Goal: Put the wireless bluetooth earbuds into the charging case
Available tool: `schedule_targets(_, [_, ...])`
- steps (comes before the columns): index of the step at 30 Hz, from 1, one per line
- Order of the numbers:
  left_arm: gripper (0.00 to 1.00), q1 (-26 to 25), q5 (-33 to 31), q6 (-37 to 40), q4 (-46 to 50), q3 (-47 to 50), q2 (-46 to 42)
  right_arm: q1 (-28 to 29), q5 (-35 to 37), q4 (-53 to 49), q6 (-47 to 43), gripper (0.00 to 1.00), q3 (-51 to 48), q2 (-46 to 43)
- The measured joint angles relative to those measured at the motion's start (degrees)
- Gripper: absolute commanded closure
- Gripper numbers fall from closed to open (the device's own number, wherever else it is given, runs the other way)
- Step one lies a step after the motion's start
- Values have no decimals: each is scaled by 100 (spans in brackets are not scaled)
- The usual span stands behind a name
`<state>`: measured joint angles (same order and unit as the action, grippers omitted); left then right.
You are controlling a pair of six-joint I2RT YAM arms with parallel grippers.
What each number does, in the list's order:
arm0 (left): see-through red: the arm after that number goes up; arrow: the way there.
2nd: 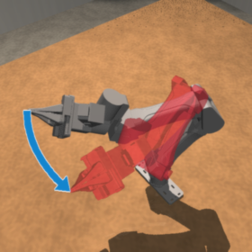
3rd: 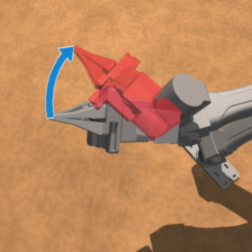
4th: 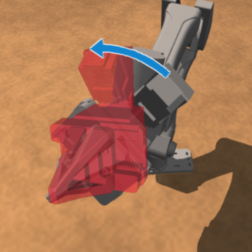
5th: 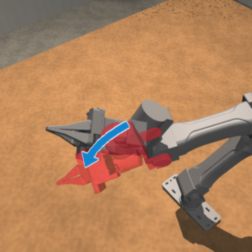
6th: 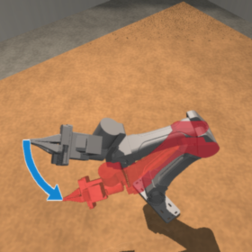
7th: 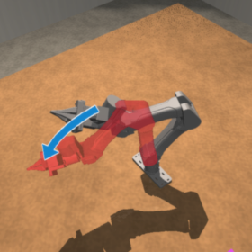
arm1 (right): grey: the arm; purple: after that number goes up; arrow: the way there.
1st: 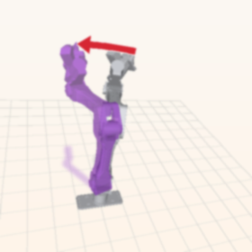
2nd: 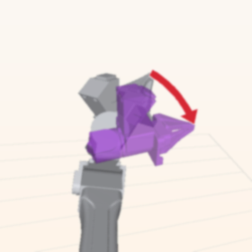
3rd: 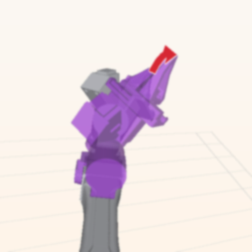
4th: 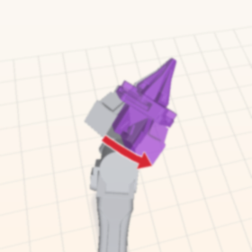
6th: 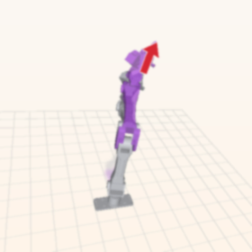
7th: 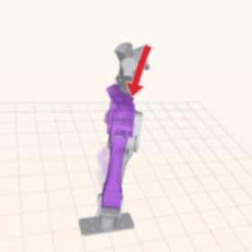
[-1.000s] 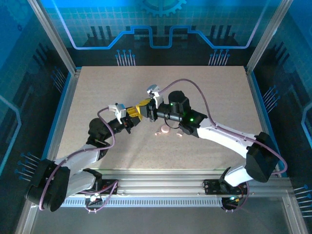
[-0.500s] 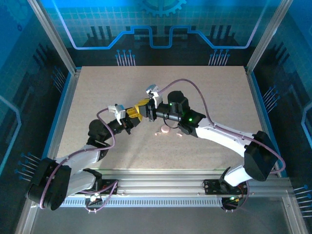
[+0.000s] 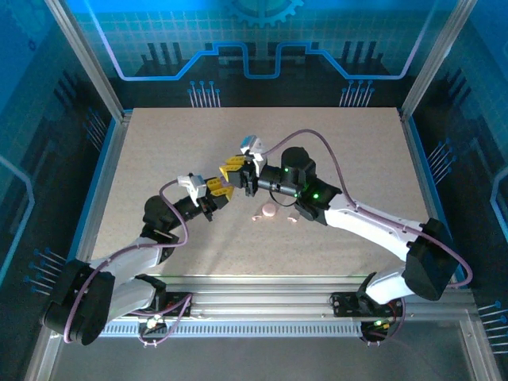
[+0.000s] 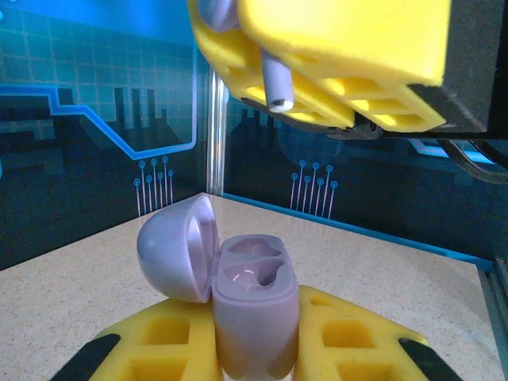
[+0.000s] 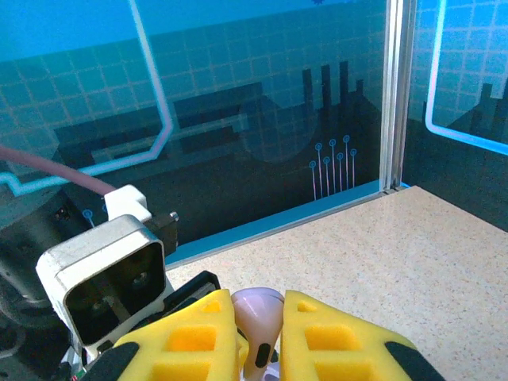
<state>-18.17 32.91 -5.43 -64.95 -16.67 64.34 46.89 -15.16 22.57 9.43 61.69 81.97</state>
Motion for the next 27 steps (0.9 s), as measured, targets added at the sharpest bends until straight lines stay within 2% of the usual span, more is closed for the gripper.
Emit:
schedule_targets(8, [88, 0, 0, -39, -79, 0, -2, -9, -125, 0, -247, 84, 0, 7])
schedule_targets(27, [88, 0, 0, -197, -140, 0, -66, -63, -356, 90, -103, 84, -63, 297])
